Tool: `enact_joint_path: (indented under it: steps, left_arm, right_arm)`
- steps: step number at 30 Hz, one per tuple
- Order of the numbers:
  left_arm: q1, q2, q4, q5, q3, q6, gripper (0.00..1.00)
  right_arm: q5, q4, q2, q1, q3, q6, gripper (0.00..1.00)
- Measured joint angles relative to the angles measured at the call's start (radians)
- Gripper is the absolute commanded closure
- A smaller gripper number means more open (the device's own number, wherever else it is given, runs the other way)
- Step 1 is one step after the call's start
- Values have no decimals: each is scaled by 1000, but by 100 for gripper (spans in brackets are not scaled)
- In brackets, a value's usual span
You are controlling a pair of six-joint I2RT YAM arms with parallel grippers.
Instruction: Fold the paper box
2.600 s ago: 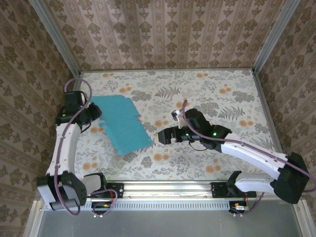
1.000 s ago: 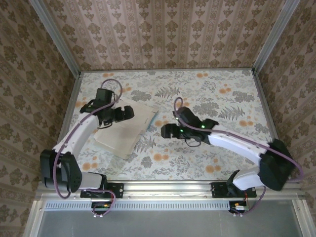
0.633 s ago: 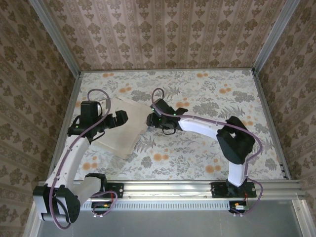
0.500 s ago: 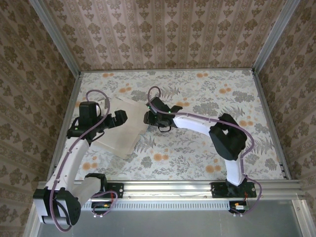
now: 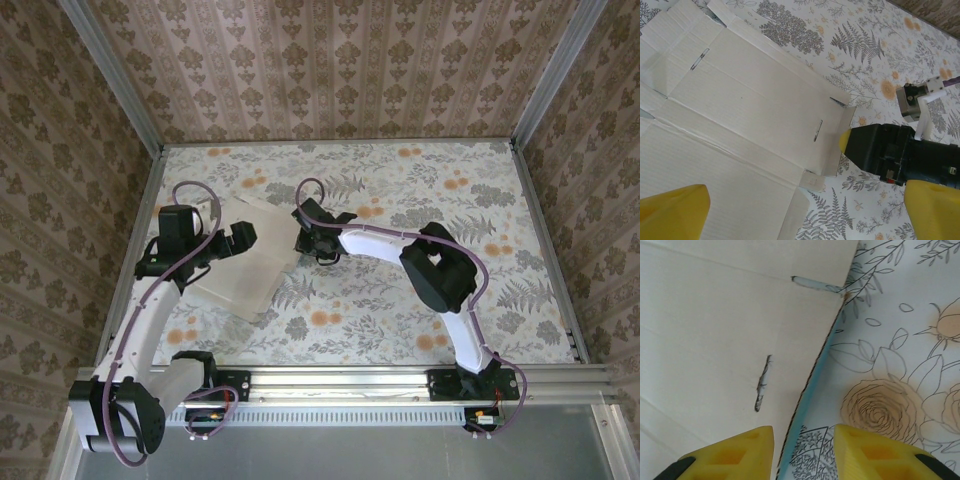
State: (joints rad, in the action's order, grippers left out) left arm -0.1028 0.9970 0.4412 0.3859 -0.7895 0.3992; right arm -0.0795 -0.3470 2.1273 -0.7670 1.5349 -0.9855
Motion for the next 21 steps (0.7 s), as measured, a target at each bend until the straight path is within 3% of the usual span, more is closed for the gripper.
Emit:
enact_joint_path:
  steps: [11, 21]
  left_arm:
    - [0, 0, -1, 0, 5, 0, 0]
    - [0, 3, -1, 5, 13, 1, 0]
  right_arm:
    - [2, 51, 2, 26, -45, -14, 84]
    - [8, 150, -46, 35, -132, 19, 92]
